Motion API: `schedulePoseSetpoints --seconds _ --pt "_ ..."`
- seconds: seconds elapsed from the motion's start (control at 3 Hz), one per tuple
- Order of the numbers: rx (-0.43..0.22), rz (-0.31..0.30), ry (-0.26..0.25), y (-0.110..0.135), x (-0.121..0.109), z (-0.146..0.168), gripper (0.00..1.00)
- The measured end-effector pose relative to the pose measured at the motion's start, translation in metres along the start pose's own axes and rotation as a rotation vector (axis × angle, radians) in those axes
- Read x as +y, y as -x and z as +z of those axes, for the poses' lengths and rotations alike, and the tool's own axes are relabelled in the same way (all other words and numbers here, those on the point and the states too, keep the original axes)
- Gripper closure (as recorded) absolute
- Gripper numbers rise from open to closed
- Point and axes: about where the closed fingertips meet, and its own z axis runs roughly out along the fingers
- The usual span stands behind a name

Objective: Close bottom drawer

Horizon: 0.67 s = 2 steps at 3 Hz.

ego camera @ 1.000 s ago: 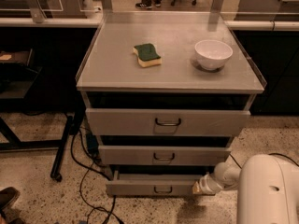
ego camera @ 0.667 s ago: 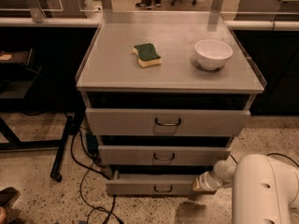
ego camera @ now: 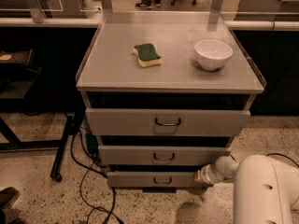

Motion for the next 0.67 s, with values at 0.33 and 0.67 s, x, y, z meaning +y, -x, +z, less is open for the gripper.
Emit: schedulePoseSetpoints --seconds 0.33,0.67 --pt "0.000 0.000 0.000 0.0000 0.0000 0.0000 1.00" --pt "0.026 -0.006 -0.003 -0.0096 -0.0025 0.0030 1.00"
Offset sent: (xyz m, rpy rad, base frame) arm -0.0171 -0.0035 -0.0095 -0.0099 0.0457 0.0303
